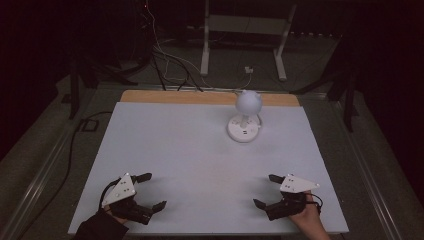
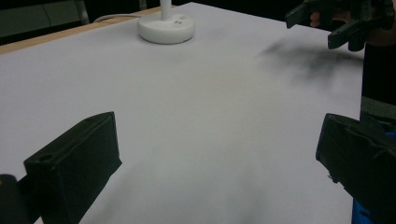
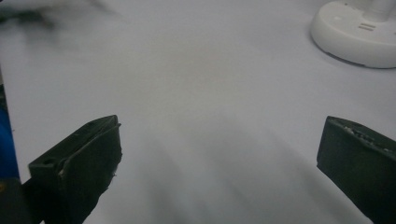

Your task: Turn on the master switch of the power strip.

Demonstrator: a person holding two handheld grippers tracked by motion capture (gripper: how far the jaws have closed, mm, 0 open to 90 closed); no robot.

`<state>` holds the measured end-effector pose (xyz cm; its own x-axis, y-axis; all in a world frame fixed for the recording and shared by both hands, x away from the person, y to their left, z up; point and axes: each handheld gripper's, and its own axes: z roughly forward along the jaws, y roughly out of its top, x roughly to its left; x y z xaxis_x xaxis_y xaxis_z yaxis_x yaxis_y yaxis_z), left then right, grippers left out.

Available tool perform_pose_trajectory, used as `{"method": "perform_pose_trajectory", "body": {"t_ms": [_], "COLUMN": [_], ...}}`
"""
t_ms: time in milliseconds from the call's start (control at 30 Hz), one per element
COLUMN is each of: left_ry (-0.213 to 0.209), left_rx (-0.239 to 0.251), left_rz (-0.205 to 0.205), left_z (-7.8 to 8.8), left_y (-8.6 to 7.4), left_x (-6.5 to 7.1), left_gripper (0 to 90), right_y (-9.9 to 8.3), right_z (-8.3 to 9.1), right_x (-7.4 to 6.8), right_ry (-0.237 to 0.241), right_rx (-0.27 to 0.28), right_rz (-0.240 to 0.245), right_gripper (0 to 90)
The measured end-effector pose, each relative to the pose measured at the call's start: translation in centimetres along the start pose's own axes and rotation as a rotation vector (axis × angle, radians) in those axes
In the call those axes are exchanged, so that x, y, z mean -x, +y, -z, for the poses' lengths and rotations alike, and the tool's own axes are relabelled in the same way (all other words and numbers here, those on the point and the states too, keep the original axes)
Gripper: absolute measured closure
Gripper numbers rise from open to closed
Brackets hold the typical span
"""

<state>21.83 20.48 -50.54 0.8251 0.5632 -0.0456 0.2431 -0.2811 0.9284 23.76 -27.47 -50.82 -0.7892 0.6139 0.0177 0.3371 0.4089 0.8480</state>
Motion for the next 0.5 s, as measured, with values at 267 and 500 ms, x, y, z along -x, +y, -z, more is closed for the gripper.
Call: {"method": "perform_pose_trajectory", "body": {"t_ms": [267,500], "left_ry": [-0.001,-0.001], "left_rx": [-0.001,-0.001], "left_rz": [0.004,0.006], "left_z": [0.0,-0.1], "left_y": [0.0,0.0], "left_x": [0.0,0.0], "left_gripper": [0.1,0.1], "right_y": [0.8,1.7], "right_z": [0.0,0.0], "right_x": [-0.6,-1.1], "right_ry": [0.011,0.037], "right_rx": [-0.021,-0.031], "right_rz": [-0.005,-0.011], "right_gripper": [0.0,0.0]}}
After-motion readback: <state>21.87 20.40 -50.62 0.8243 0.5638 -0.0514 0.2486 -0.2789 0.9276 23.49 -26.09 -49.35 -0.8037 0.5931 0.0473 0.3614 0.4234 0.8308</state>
